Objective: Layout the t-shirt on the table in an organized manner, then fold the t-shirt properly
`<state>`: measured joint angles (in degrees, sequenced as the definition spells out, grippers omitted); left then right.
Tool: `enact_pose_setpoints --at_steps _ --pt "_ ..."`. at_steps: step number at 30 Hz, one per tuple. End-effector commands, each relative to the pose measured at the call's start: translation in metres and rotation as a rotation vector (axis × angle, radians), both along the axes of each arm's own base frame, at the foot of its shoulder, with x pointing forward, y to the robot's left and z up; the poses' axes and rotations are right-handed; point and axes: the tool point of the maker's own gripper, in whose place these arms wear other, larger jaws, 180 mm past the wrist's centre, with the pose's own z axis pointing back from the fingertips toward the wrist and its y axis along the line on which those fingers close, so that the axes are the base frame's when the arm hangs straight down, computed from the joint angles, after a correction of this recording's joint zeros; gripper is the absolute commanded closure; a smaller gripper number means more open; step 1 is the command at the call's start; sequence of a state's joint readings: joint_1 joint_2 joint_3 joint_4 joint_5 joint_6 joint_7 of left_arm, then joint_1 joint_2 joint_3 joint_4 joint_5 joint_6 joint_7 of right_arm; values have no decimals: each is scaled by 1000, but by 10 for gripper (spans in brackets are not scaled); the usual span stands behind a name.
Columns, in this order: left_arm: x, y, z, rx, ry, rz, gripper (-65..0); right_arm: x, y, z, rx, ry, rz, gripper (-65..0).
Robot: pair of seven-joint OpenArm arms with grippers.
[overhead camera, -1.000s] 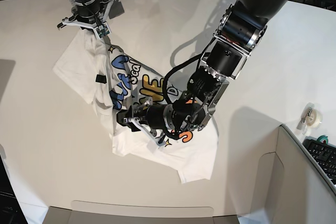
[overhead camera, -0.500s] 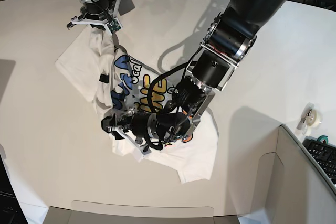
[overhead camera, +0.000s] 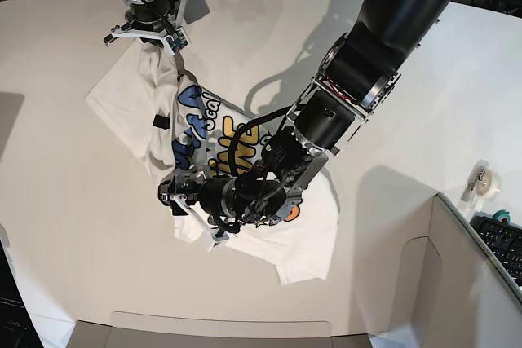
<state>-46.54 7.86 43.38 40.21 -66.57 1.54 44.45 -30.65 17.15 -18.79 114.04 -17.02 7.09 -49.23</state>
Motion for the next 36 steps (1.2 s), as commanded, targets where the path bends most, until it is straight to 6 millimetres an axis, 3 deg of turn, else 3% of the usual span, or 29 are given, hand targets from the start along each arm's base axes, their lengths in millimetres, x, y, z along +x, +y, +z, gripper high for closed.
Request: enact_pose_setpoints --at_steps 1,6,22,31,36 --pt "11 -6 18 -15 -48 1 -296 -20 4 -13 14 93 12 0" --pt "15 1 -5 38 -50 45 -296 -25 4 -15 15 104 12 0" --pt "18 0 -3 15 -58 69 -296 -25 1 -15 7 106 17 0" --pt "20 -8 9 -86 -19 109 -296 -23 0 -15 3 101 18 0" --pt "13 -8 -1 -86 1 113 -296 -23 0 -15 3 101 18 0"
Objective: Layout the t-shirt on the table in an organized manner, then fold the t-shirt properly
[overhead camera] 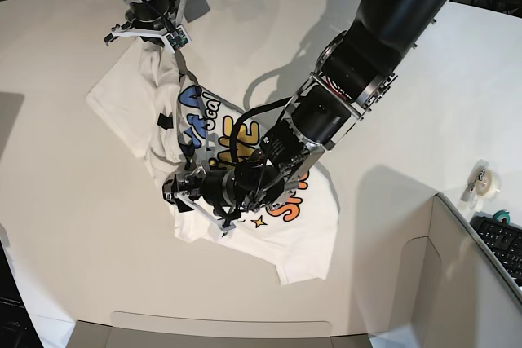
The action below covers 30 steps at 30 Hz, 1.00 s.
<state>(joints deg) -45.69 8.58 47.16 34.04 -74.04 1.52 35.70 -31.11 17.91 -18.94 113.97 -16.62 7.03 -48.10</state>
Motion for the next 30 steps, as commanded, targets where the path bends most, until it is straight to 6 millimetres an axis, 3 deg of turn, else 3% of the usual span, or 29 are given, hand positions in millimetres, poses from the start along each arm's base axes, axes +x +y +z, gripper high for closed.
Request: enact_pose_setpoints --at_steps 1,4,11,15,16,19,24,30 --pt "11 -8 23 -36 -54 0 -295 -21 0 -14 -3 105 4 0" --pt "6 -9 15 -43 -45 14 -265 -21 0 -14 -3 105 4 0" --pt "-3 -16 16 -75 -50 5 -190 -21 0 -14 -3 103 1 0" --pt "-5 -26 35 -108 -85 -24 0 -20 -1 -14 -2 101 -1 0" --pt "-5 -29 41 -117 -97 -31 0 -19 -1 -13 -2 98 -1 0" --pt "-1 -38 77 -189 -162 -38 -5 -1 -3 -7 -6 55 -6 0" --pt "13 -33 138 -324 -253 5 -6 41 -3 14 -4 -53 -11 0" --pt "32 -6 190 -419 -320 101 -6 104 -1 60 8 -238 -13 0"
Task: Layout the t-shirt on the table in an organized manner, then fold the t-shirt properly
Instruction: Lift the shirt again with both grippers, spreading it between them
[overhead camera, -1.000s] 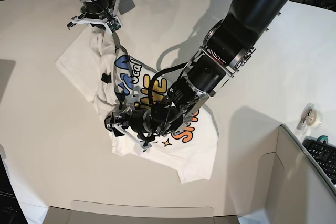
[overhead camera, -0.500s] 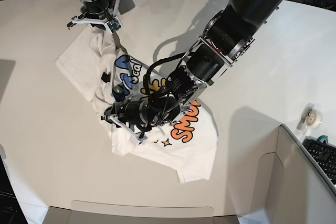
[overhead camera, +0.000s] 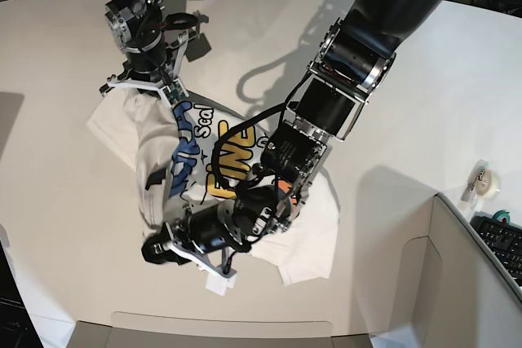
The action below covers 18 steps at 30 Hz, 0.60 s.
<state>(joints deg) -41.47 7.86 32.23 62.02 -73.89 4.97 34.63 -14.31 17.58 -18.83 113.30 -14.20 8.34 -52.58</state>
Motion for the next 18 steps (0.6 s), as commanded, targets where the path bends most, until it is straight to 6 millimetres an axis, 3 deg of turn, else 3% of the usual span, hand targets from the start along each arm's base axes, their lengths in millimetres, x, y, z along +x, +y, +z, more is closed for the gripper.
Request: enact_pose_setpoints --at_steps 1,9,14,18 --pt "14 14 36 -45 -71 31 -6 18 3 26 13 -93 11 0" --pt "52 119 72 -151 -89 198 -6 96 -4 125 59 -418 -68 0" --pt "70 180 99 -162 -155 314 -6 131 7 190 110 -591 -67 0" --pt "78 214 124 -171 -204 374 -6 152 15 218 142 -652 -72 0"
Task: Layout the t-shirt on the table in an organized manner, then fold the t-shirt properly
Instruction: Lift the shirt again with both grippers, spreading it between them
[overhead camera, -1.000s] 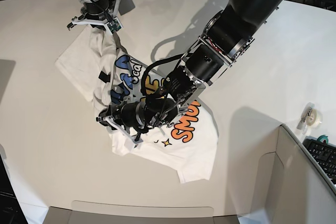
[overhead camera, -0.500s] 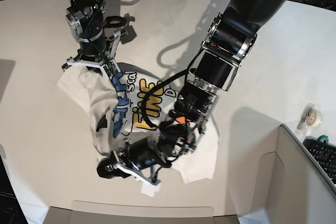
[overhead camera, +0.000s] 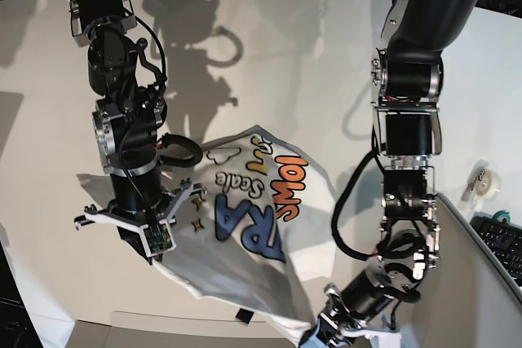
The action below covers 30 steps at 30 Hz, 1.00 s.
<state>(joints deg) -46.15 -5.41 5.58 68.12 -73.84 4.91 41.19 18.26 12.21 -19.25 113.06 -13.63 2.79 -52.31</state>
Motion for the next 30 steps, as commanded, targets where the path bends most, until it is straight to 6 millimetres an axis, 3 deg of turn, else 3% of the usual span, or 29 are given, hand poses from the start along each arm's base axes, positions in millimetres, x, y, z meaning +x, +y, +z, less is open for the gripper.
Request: enact_pose_setpoints --at_steps 1,9,15,19,25,30 --pt "2 4 41 -20 -90 6 -6 7 -4 23 -5 -70 -13 0" --pt "5 69 117 -56 -221 82 -6 37 37 79 119 -189 43 0" --pt "8 85 157 -86 -278 109 -6 52 64 132 178 -315 101 0" --pt "7 106 184 -72 -320 143 -6 61 83 163 216 -354 129 0" --pt "-10 140 249 -39 -439 205 -6 70 109 208 246 -414 175 0" --pt "-10 157 267 -46 -450 233 -6 74 114 240 231 -485 194 0"
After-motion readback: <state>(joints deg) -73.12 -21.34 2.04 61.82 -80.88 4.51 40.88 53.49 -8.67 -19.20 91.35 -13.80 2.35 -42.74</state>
